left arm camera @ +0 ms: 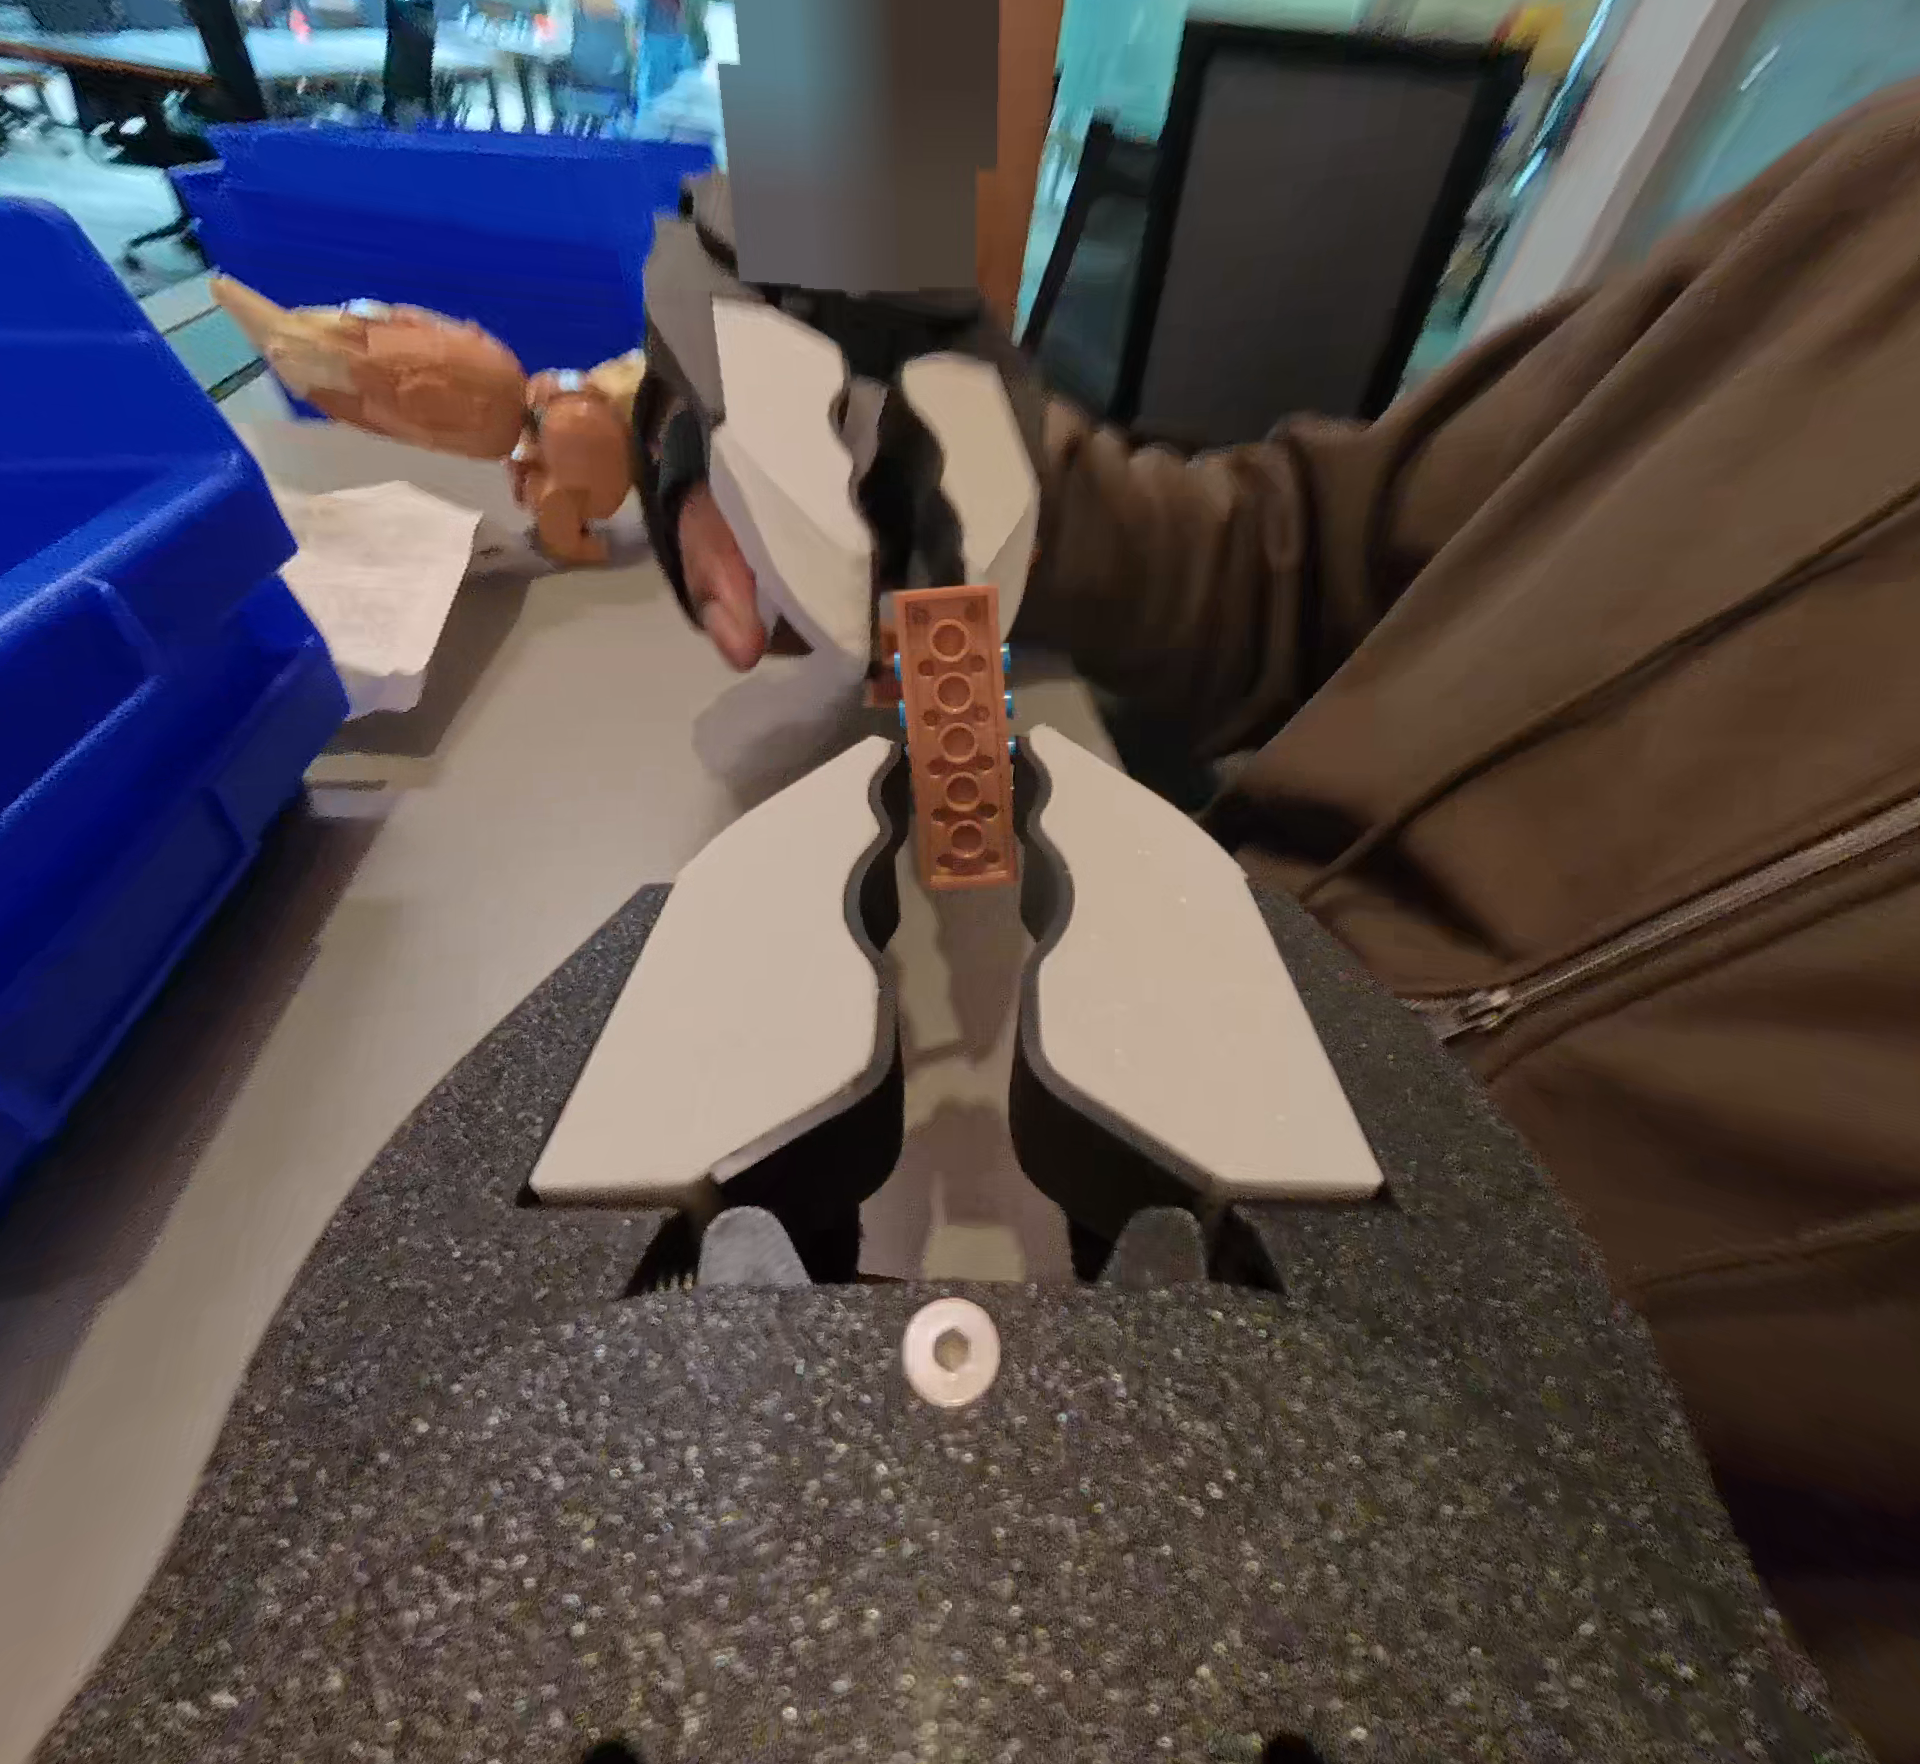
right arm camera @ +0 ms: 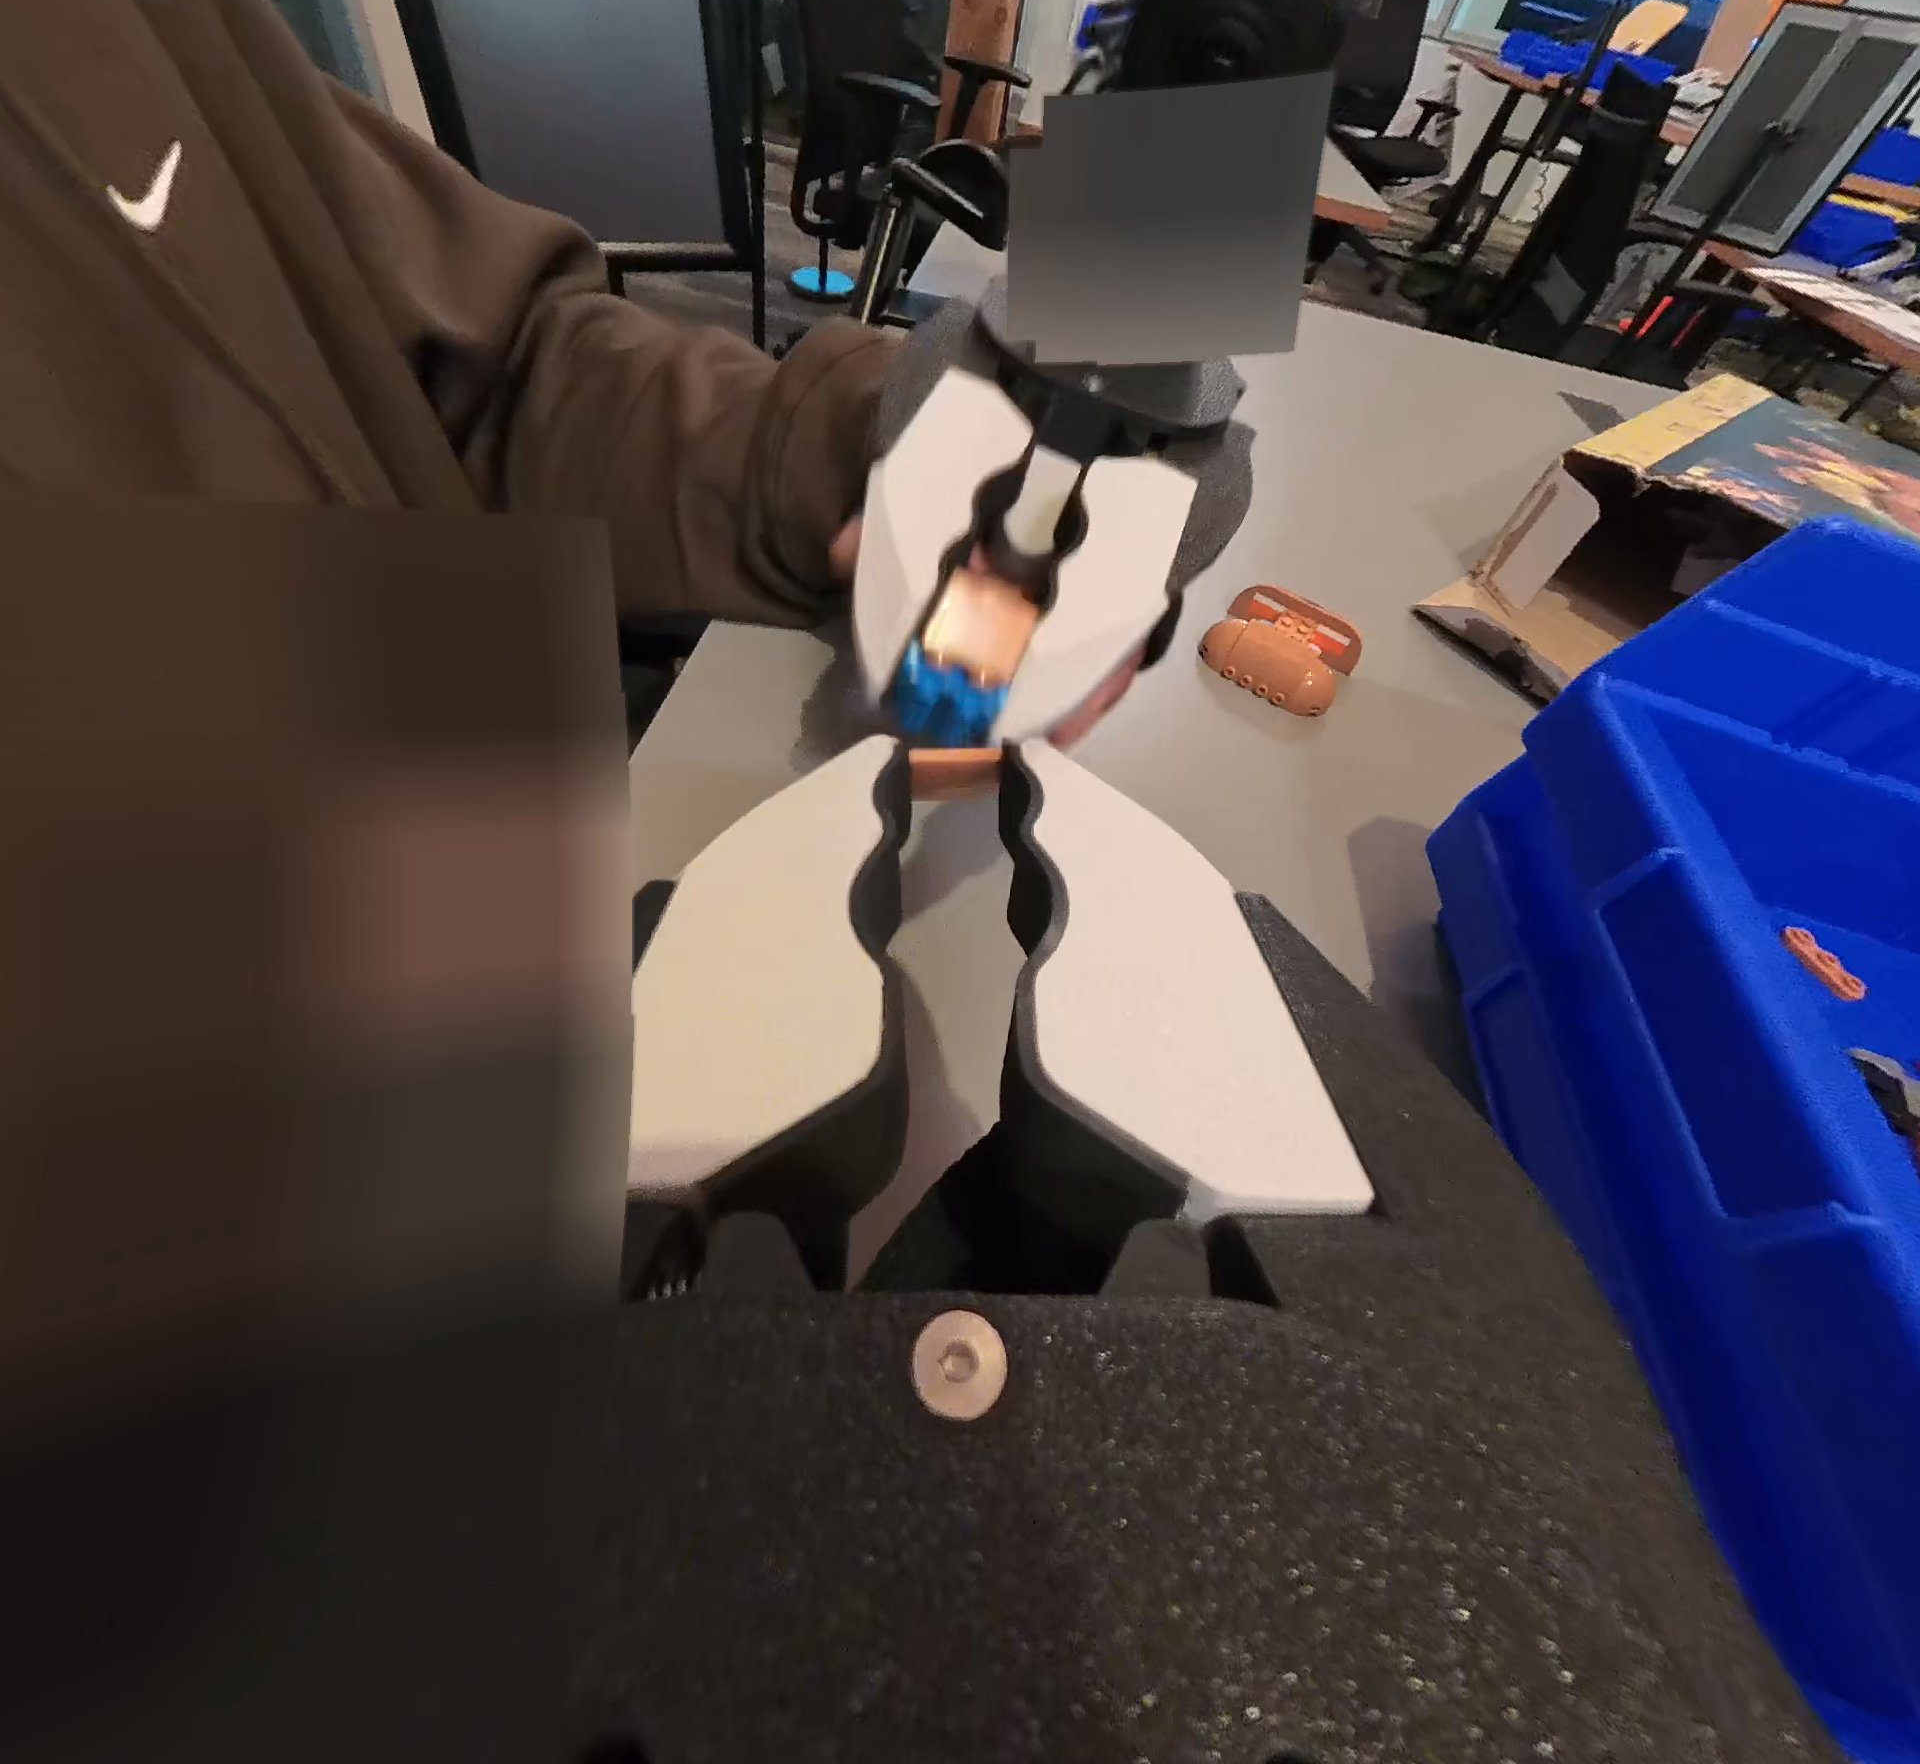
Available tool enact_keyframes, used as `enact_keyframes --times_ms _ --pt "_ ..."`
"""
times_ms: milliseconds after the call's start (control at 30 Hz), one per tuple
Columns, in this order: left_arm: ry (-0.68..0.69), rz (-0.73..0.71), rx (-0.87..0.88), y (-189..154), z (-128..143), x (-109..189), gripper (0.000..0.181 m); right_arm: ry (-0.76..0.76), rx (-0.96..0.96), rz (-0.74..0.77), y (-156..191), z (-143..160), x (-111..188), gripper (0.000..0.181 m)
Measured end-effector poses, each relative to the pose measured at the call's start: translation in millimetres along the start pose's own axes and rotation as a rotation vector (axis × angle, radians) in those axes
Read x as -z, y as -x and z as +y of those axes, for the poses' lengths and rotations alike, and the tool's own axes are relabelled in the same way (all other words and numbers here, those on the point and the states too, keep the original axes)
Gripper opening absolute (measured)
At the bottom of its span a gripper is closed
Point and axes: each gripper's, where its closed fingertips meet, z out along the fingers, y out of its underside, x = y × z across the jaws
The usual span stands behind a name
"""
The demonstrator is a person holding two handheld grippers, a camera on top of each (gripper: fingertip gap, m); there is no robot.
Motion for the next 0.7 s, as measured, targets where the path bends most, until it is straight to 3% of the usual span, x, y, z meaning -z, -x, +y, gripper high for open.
enact_keyframes --times_ms 67,233,367,500,567,700 --pt "-0.06 0.008 0.052 2.9 -7.6 8.5 0.019 0.0 -0.002 0.022 -4.4 1.7 6.6 0.017" --pt "-0.02 -0.088 0.037 15.3 -1.0 5.7 0.019 -0.034 -0.02 0.154 -26.0 -2.0 17.8 0.017" --pt "-0.024 -0.185 0.04 29.7 -2.3 6.9 0.019 -0.027 -0.026 0.49 -85.8 -15.6 35.4 0.017" --pt "-0.083 -0.251 0.072 40.5 -9.2 17.7 0.02 0.057 -0.189 0.797 -159.6 -16.1 56.7 0.021" --pt "-0.118 -0.28 0.087 44.2 -12.5 24.2 0.02 0.102 -0.256 0.782 -171.9 -10.8 46.8 0.037" --pt "-0.16 -0.299 0.1 45.2 -17.9 31.6 0.02 0.033 -0.25 0.683 -154.1 -10.2 22.7 0.036"
